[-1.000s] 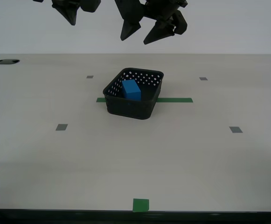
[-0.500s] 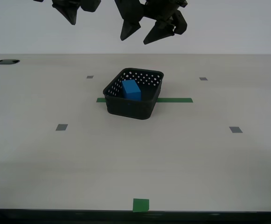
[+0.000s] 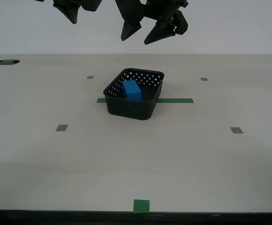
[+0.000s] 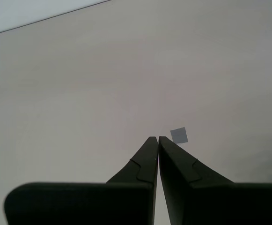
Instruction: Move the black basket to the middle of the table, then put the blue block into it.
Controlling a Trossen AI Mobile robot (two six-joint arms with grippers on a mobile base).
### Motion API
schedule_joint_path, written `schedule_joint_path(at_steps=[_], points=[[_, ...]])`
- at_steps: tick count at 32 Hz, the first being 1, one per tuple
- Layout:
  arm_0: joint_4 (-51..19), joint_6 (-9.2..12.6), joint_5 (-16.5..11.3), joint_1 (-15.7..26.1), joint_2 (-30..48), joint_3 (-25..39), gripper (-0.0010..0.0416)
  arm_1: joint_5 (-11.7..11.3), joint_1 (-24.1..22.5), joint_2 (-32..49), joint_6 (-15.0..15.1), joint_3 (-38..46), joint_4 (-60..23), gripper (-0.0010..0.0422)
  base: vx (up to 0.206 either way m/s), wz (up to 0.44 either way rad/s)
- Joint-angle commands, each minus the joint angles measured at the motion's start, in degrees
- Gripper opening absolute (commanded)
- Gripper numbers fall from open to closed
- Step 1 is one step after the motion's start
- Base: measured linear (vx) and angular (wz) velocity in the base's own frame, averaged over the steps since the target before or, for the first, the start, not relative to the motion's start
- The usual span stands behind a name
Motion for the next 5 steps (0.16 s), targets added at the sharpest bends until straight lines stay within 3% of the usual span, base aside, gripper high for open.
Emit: schedule_joint_path(at_steps=[1, 5], points=[[0.13, 0.00, 0.07, 0.00, 0.00, 0.04, 0.0350, 0.00, 0.00, -0.02, 0.11, 0.07, 0.09, 0.0000, 0.000, 0.000], [0.13, 0.00, 0.07, 0.00, 0.02, 0.04, 0.0351, 0.00, -0.02, -0.02, 0.11, 0.07, 0.22, 0.0000, 0.000, 0.000]])
